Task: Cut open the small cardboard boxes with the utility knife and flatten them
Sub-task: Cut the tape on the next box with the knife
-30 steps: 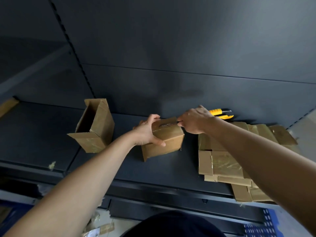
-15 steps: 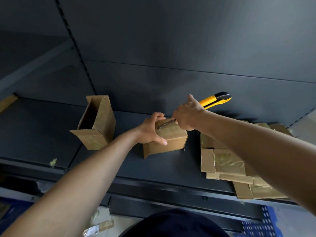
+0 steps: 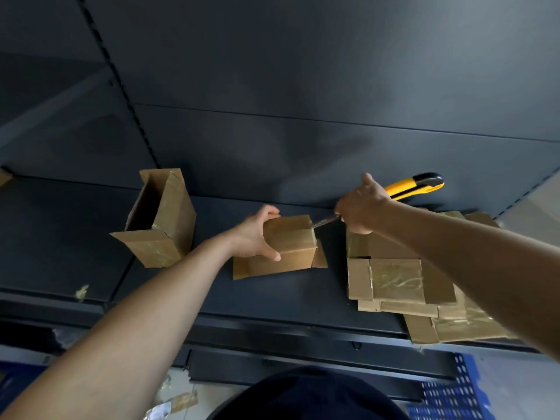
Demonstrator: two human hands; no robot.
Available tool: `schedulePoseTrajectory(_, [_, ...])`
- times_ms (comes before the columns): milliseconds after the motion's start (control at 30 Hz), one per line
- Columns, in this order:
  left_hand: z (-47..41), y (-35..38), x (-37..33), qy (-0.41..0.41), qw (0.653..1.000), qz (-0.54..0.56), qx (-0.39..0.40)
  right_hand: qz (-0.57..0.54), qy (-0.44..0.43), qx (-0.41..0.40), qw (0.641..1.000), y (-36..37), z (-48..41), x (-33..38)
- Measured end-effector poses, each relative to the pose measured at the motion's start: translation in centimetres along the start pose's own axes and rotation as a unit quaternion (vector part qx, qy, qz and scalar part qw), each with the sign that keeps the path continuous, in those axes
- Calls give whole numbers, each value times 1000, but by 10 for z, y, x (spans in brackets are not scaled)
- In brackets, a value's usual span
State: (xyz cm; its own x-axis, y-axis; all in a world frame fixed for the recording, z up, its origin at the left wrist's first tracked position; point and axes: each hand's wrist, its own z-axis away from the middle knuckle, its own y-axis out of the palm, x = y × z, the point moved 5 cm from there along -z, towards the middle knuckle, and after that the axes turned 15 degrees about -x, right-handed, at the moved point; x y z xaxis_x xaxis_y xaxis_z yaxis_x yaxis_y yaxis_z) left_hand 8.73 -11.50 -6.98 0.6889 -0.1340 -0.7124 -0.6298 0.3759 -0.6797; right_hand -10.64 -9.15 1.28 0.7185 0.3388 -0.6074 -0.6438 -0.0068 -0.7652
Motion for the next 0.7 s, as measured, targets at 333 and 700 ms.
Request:
schedulePoseTrajectory(333, [-1, -6, -4, 1, 998, -58, 25, -34, 55, -13, 998, 22, 12, -21])
schedulePoseTrajectory(700, [3, -9, -14, 73, 988, -130, -46, -674, 282, 65, 679, 33, -28, 41])
